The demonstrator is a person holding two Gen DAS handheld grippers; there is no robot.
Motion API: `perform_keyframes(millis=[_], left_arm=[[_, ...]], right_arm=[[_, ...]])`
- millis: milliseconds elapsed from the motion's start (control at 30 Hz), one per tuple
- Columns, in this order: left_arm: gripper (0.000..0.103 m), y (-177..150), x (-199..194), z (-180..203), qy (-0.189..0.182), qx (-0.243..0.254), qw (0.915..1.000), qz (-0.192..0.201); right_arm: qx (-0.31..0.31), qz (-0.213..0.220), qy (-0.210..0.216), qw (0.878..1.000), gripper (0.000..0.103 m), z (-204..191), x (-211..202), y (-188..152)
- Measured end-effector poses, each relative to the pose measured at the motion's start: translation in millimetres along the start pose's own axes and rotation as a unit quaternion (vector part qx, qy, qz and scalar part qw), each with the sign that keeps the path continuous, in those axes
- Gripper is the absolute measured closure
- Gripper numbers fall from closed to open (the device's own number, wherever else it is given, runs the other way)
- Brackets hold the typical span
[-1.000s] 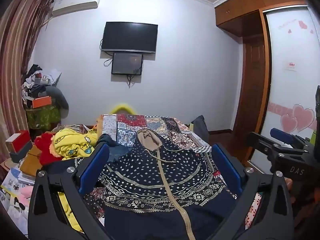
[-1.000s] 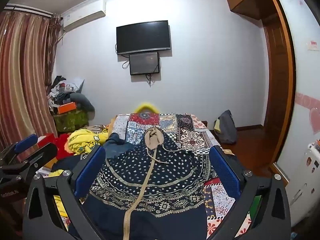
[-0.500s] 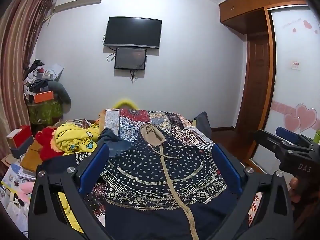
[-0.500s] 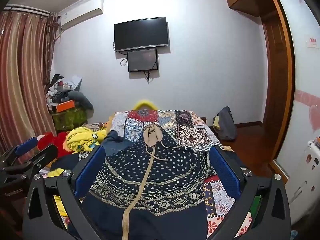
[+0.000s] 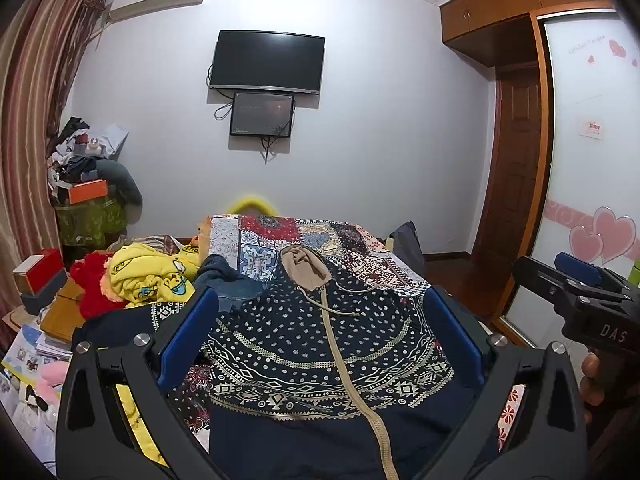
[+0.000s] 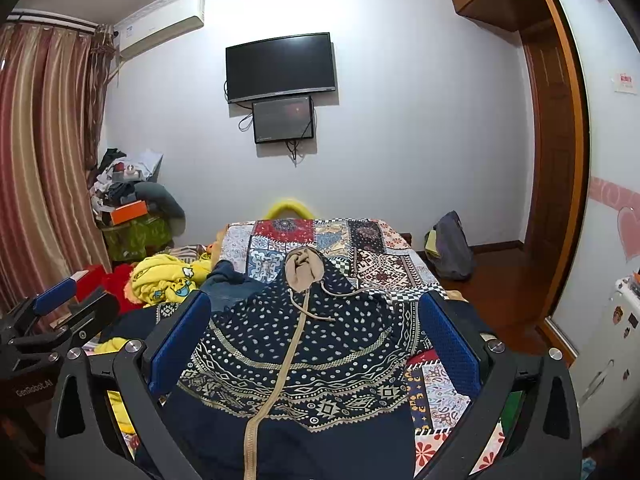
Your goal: Fold large clothes
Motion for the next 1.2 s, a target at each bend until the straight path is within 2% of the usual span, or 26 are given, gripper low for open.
perform_keyframes(millis=[1200], left_arm=[[0.000,-1.8,4.7,-2.7,0.009,-0.008,0.9999,-0.003]], right_arm=[[-0.005,0.002,0.002,1.000,0.000,-8.0,1.7,1.4]])
Point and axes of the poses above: each gripper's, at about its wrist camera, not at the fingertips, and x roughly the way its jaws point, z to its right, y to its top, the point moved 3 cm from there along x, roughly the way its jaws point, and after that the axes turned 15 degrees about y, right-handed, at the moved point
